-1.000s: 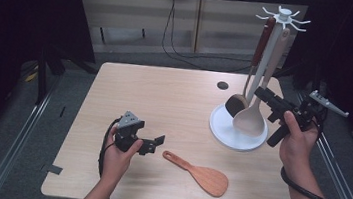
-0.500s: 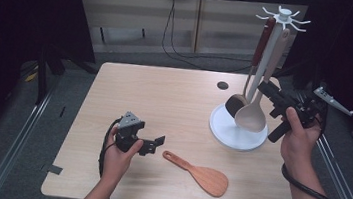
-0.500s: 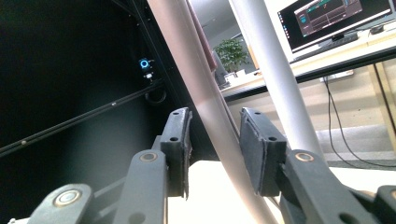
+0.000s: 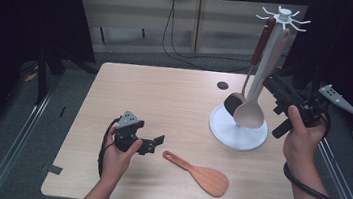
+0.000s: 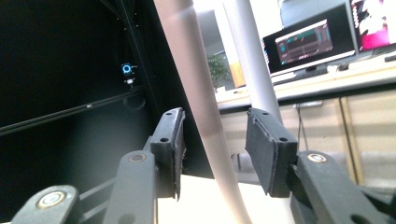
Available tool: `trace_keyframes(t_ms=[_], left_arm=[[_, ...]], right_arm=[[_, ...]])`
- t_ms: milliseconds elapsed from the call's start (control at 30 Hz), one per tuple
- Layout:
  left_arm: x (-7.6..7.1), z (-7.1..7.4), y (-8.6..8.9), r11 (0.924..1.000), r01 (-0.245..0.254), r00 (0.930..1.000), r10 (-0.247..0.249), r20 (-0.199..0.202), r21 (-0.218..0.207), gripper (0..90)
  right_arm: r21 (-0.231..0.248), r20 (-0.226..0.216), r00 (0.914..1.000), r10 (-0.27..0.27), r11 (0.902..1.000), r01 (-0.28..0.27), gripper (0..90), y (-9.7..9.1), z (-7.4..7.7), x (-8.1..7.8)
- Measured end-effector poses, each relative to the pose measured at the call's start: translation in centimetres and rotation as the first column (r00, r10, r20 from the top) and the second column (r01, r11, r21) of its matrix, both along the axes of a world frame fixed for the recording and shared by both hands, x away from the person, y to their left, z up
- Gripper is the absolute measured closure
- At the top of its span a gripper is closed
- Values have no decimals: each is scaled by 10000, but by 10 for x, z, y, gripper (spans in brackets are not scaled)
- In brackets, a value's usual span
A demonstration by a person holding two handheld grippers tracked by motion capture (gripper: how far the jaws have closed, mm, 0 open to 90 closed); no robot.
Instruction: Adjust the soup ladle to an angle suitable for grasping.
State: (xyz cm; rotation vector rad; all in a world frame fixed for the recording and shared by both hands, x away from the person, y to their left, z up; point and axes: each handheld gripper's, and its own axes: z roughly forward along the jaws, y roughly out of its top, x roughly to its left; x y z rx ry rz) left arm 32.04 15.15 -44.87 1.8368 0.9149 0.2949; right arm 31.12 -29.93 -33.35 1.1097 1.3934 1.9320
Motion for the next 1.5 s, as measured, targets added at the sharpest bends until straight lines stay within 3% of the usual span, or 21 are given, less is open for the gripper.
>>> trace_keyframes(t_ms=[233, 333, 367, 533, 700, 800, 933, 1000, 1200, 1500], left_arm=[[-1, 0, 0, 10000, -4, 10000, 4, 14, 59, 26], [-1, -1, -1, 10000, 33, 10000, -33, -7, 69, 25], [-1, -1, -1, 10000, 47, 10000, -47, -14, 81, 25], [-1, -2, -1, 9999, 30, 10000, -30, -22, 105, 26], [-1, -3, -3, 9999, 105, 9999, -104, -42, 44, 26], [-1, -3, -3, 9999, 130, 9999, -130, -29, 28, 25], [0, -3, -3, 9999, 153, 9999, -153, -20, 34, 25], [0, -4, -3, 9999, 133, 9999, -133, -49, 59, 25], [0, -3, -3, 9999, 161, 9999, -161, -57, 35, 26], [0, -3, -3, 9998, 180, 9998, -180, -39, 30, 25]], right_arm=[[-542, 874, 9924, -870, 9943, 920, 653, 1, 16, -10], [-950, 1504, 9809, -1231, 9858, 1383, 754, 4, 27, -16], [-950, 1504, 9809, -1231, 9858, 1383, 754, 4, 27, -16], [-1166, 2124, 9648, -1552, 9762, 1827, 887, 9, 42, -20], [-1302, 2364, 9566, -1705, 9701, 2050, 900, 13, 48, -19], [-1374, 2711, 9435, -1905, 9625, 2338, 900, 17, 54, -19], [-1265, 2882, 9385, -1899, 9640, 2339, 900, 22, 60, -17], [-1246, 3033, 9310, -2030, 9602, 2499, 900, 24, 66, -15], [-1198, 3199, 9211, -2220, 9549, 2717, 900, 25, 75, -12], [-1133, 3250, 9120, -2501, 9472, 3001, 900, 24, 86, -7]])
